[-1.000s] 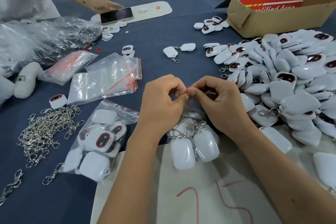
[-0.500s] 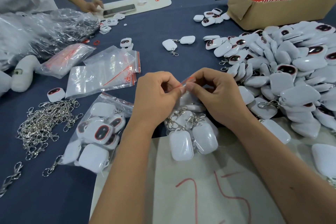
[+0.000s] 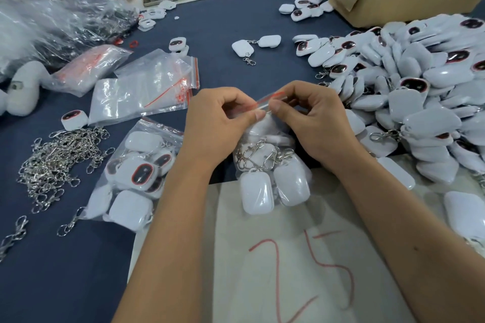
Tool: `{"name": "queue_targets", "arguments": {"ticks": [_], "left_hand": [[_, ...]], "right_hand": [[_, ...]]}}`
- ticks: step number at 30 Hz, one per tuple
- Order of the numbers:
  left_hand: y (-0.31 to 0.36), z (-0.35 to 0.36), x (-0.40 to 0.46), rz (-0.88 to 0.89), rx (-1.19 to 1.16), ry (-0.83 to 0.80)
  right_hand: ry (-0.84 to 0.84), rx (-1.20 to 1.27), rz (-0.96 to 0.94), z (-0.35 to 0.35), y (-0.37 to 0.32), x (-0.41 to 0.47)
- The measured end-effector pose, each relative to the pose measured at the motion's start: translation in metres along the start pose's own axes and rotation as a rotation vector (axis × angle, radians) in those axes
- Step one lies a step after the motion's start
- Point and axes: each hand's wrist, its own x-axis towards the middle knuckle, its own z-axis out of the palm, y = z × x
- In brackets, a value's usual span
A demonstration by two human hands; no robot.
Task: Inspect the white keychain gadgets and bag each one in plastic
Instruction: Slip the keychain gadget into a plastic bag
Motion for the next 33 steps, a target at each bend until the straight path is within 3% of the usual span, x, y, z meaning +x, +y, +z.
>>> {"name": "queue_targets", "arguments": {"ticks": [11,25,33], "left_hand": [[-0.002,0.0,0.002,-0.079,-0.074,-0.02],[0.003,0.01,-0.002,0.027,-0.088,-0.004],[-0.006,0.001,0.0,-0.054,-0.069,0.019]], "right_hand": [[-0.02,0.067,0.026,-0.002,0.002,0.001],[-0.005,-0.083,-0.02,-0.001,0.001,0.0],[0.045,0.003,0.03,0.0,-0.002,0.0]]}}
